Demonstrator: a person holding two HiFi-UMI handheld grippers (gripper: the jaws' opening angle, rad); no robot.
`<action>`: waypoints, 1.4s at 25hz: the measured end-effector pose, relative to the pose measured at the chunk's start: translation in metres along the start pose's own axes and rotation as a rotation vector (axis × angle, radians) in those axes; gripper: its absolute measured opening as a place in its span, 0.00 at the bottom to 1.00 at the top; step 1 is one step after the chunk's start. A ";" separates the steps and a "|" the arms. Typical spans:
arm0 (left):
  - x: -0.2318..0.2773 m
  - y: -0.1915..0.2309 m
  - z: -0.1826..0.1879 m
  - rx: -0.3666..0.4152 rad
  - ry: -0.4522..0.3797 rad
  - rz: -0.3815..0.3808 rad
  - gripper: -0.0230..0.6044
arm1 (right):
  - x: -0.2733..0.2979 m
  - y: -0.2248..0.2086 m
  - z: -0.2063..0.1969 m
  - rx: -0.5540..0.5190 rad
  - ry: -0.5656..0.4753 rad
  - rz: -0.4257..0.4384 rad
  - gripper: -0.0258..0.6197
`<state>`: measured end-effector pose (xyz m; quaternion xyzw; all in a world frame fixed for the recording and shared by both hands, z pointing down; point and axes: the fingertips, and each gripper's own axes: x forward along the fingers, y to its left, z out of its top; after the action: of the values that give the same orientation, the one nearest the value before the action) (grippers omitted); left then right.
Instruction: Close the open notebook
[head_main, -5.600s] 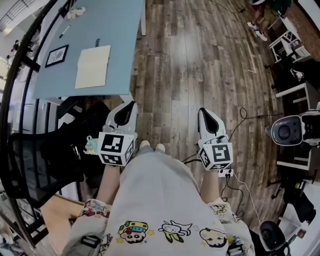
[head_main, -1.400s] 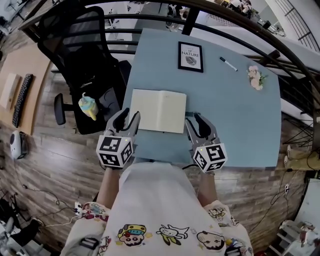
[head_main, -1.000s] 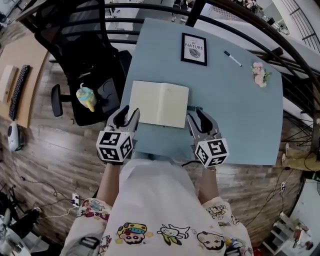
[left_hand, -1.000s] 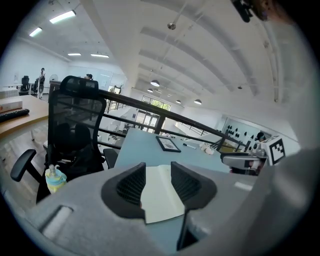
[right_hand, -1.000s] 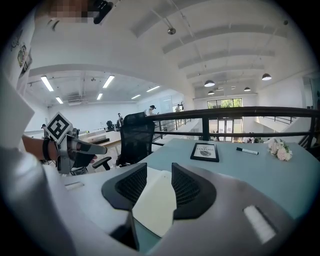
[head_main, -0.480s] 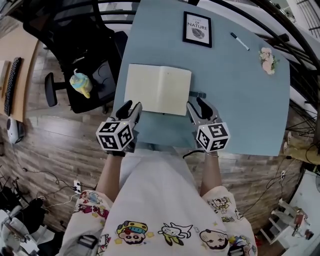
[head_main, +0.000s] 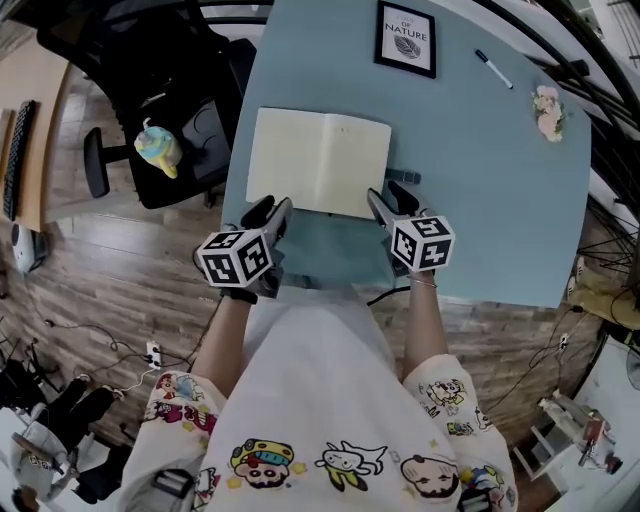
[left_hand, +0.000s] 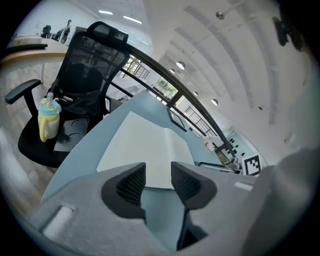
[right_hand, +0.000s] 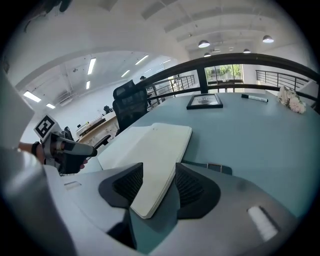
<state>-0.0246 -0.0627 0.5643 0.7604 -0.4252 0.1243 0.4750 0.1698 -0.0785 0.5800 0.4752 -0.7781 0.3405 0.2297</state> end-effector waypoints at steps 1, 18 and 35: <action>0.001 0.000 -0.003 -0.016 0.003 -0.005 0.28 | 0.002 -0.001 -0.002 0.003 0.010 0.002 0.36; 0.009 -0.007 -0.032 -0.269 0.026 -0.109 0.28 | 0.021 -0.007 -0.019 -0.016 0.160 -0.014 0.42; 0.020 -0.014 -0.037 -0.713 -0.098 -0.254 0.43 | 0.018 -0.008 -0.018 -0.005 0.176 -0.021 0.41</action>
<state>0.0064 -0.0396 0.5864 0.5990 -0.3664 -0.1279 0.7004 0.1698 -0.0785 0.6067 0.4511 -0.7507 0.3767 0.3016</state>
